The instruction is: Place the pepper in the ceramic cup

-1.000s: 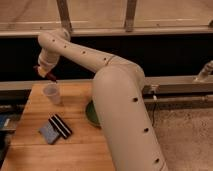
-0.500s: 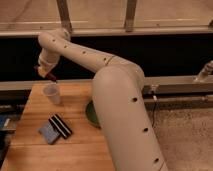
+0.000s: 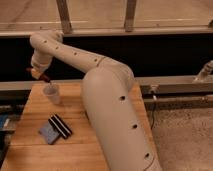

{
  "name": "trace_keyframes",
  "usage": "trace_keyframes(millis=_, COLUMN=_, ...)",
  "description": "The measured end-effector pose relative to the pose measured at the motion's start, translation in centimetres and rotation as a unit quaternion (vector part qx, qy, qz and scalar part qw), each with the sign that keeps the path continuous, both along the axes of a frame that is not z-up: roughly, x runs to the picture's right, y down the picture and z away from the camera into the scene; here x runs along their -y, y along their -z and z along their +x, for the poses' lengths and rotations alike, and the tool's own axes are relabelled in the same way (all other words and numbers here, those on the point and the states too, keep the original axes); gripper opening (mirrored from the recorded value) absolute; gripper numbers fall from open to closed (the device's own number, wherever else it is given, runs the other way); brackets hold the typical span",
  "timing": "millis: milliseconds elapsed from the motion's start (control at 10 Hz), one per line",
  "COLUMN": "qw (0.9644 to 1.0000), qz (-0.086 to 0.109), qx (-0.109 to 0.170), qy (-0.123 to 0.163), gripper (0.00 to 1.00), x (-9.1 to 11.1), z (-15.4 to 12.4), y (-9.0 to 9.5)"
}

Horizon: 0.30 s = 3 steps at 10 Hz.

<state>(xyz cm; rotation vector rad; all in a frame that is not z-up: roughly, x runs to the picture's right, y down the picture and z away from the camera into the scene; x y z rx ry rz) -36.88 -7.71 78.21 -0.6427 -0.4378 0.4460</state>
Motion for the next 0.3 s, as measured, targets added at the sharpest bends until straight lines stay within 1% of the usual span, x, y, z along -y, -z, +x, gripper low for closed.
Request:
trace_keyframes(millis=200, qw=1.0, qz=-0.004, qx=0.005, qy=0.004, gripper=0.0, x=-0.76, z=-0.48, y=-0.19)
trace_keyframes(millis=300, qw=0.9999, qz=-0.009, qx=0.005, qy=0.004, gripper=0.0, x=-1.05, z=-0.51, y=-0.6)
